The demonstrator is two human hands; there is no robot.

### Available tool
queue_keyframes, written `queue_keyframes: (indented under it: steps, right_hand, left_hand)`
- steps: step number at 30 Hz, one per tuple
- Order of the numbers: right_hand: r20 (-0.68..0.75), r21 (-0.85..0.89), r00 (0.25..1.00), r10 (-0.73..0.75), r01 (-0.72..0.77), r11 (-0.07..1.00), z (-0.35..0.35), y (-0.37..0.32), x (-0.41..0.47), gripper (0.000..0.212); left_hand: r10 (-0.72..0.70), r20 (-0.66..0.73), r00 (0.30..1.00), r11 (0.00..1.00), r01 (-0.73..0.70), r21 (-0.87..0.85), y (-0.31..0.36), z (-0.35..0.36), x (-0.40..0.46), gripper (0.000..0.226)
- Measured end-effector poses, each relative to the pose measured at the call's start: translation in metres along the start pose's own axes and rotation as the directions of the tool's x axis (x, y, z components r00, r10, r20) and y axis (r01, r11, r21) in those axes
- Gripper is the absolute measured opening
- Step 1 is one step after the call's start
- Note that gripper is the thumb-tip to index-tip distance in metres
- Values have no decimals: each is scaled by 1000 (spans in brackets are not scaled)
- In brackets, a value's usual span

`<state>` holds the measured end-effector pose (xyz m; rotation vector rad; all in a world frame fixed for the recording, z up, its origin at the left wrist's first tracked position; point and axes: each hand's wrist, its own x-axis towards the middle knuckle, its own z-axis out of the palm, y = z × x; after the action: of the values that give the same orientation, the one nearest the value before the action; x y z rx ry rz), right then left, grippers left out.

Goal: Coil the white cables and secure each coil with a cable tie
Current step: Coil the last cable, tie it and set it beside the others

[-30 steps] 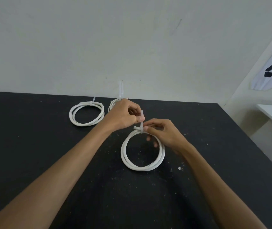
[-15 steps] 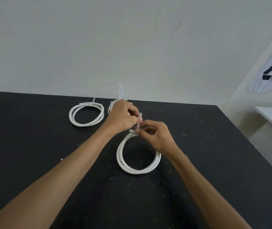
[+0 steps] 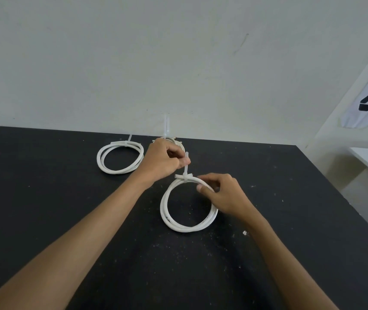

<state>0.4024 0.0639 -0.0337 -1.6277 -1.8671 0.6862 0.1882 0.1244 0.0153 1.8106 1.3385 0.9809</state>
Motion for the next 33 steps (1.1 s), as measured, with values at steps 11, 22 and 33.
queue_keyframes:
  steps: [11,22,33]
  right_hand:
    - [-207,174,944,257,-223,959,-14,15,37,22]
    - [-307,97,918,250,-231,968,10,47,93,54]
    - [-251,-167,965,78,-122,978,41,59,76,27]
  left_hand:
    - [78,-167,983,958,-28,284,-45,7,5,30]
    - [102,-160,982,876,-12,482,-84,23,10,46]
    - [161,-162,974,869,-61,492,-93,21,12,46]
